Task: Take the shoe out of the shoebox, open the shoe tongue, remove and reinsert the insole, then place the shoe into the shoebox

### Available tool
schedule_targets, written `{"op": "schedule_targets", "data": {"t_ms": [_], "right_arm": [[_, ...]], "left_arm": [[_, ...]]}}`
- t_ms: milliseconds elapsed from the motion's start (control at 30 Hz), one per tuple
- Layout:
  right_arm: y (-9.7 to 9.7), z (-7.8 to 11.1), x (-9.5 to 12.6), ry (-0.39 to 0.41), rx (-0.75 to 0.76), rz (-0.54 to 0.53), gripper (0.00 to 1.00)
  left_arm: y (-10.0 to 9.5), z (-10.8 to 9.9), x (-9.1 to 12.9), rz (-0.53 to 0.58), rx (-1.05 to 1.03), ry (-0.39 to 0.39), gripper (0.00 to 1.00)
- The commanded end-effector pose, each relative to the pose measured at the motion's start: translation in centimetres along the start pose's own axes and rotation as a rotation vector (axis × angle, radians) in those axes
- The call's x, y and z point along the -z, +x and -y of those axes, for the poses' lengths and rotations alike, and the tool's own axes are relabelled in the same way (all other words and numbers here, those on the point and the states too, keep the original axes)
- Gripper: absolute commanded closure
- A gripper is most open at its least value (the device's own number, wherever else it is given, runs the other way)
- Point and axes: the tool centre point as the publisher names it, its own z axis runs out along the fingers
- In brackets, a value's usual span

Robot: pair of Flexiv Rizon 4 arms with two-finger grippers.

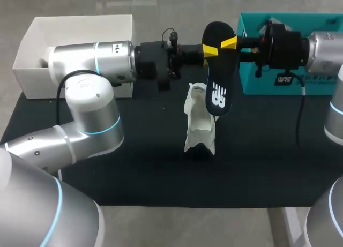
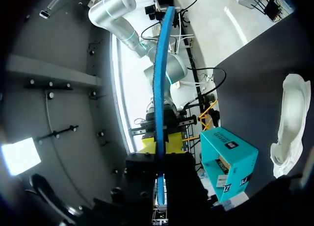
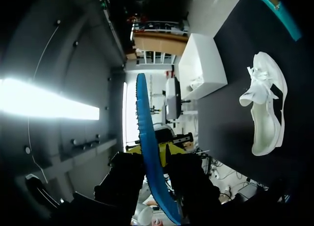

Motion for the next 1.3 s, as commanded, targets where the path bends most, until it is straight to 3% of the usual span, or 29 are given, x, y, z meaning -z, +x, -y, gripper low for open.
{"op": "schedule_targets", "data": {"t_ms": [33, 200, 300, 800, 900, 1100, 1300], "right_arm": [[-0.2, -0.1, 0.6, -0.011, -0.009, 0.022, 0.0], [-0.5, 0.1, 2.4, -0.039, -0.004, 0.081, 0.0], [-0.8, 0.0, 3.8, -0.049, 0.033, 0.175, 0.0], [-0.8, 0.0, 3.8, -0.049, 0.033, 0.175, 0.0], [-2.2, 1.0, 4.2, 0.071, 0.098, 0.281, 0.0], [-4.5, 2.5, 10.0, 0.092, 0.12, 0.421, 0.0], [-5.0, 3.3, 16.4, 0.054, 0.144, 0.542, 0.0]], "left_arm": [[0.1, 0.1, 0.3, -0.013, 0.018, -0.007, 1.0], [0.3, 0.2, 1.1, -0.024, 0.055, -0.029, 1.0], [0.4, 0.3, 1.5, -0.035, 0.07, -0.036, 1.0], [0.4, 0.4, 1.7, -0.093, 0.13, -0.044, 1.0], [0.5, 0.6, 2.1, -0.107, 0.137, -0.036, 1.0], [0.9, 0.9, 2.8, -0.125, 0.147, -0.029, 1.0], [0.9, 1.1, 3.2, -0.129, 0.152, -0.026, 1.0]]}}
